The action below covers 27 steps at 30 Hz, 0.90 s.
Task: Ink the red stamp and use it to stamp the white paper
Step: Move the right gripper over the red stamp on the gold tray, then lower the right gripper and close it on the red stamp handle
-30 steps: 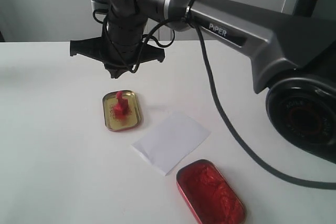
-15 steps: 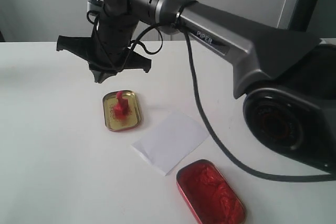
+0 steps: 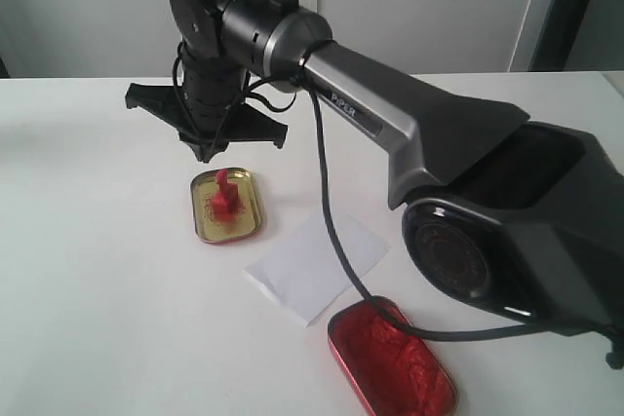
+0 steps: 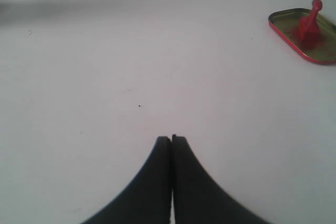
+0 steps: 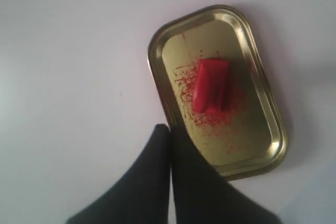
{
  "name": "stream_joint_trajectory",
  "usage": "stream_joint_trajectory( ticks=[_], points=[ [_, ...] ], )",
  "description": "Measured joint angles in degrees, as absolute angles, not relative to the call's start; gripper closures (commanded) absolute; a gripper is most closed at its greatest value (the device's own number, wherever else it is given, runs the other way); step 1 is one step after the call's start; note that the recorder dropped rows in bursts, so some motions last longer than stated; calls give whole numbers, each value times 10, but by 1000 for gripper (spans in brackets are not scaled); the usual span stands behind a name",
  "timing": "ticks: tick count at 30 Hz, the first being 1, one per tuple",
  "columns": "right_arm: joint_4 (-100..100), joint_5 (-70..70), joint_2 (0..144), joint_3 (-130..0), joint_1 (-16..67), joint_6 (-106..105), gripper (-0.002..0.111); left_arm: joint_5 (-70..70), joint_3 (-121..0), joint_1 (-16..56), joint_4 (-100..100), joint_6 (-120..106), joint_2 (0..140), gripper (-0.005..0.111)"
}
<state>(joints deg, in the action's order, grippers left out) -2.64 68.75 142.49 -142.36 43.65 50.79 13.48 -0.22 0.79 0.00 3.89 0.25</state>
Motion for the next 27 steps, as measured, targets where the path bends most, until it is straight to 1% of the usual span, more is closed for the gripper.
stream_joint_trajectory(
  ticks=[7, 9, 13, 15, 27],
  points=[
    [-62, 664, 1445, -1424, 439, 525, 107, 135, -2, 8, 0, 39, 2, 107],
    [-68, 656, 1445, -1424, 439, 525, 102, 135, -2, 8, 0, 39, 2, 107],
    [-83, 653, 1445, -1424, 439, 529, 89, 135, -2, 8, 0, 39, 2, 107],
    [-89, 653, 1445, -1424, 439, 535, 87, 135, -2, 8, 0, 39, 2, 107],
    [-93, 651, 1465, -1426, 439, 551, 86, 135, -2, 8, 0, 39, 2, 107]
  ],
)
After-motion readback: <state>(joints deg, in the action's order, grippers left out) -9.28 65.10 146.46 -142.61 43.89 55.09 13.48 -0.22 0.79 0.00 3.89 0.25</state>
